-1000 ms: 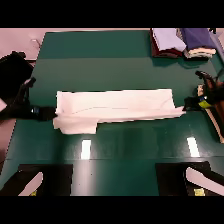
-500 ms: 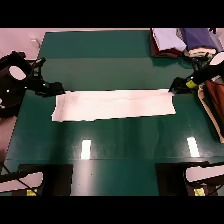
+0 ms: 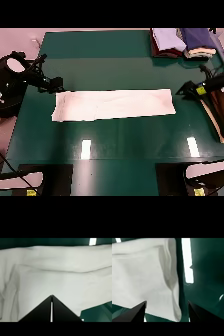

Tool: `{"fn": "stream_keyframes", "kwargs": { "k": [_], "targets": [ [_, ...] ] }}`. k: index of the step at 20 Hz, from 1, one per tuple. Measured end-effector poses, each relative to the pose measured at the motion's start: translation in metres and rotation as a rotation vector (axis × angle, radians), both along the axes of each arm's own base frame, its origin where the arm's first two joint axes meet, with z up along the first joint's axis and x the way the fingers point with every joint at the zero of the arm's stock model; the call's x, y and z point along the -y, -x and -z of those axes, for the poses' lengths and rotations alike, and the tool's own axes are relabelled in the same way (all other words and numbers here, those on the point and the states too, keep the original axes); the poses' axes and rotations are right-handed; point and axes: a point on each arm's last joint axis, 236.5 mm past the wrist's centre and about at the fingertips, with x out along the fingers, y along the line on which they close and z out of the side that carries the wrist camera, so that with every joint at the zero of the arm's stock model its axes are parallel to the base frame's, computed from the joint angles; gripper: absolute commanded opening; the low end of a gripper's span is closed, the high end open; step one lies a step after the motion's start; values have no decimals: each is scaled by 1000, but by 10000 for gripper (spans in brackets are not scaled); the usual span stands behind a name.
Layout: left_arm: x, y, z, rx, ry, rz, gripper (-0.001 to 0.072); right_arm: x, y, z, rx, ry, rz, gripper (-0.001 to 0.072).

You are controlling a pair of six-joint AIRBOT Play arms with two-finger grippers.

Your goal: Fold the shirts.

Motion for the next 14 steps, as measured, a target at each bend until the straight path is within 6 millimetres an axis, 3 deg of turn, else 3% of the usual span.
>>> {"fn": "stream_keyframes", "kwargs": {
  "k": [2, 5, 6, 7, 8, 10, 12, 14],
  "targets": [
    [17, 1, -4, 2, 40, 21, 33, -3, 14, 18, -36, -63, 11, 598],
    [50, 4, -7, 19, 66, 81, 24, -26, 16, 33, -37, -176, 19, 593],
    [63, 4, -8, 28, 74, 102, 24, -37, 13, 35, -30, -214, 16, 544],
    [77, 5, -8, 36, 78, 124, 24, -45, 10, 38, -24, -234, 10, 403],
    [89, 6, -7, 44, 82, 141, 23, -52, 7, 42, -12, -240, 6, 191],
    [115, 8, 0, 49, 89, 169, 23, -64, 1, 47, 16, -237, -23, 43],
    [143, 9, 9, 51, 95, 202, 23, -70, -6, 40, 67, -230, -40, 15],
    [170, 9, 21, 51, 96, 237, 23, -74, -17, 16, 140, -223, -62, 14]
  ]
}}
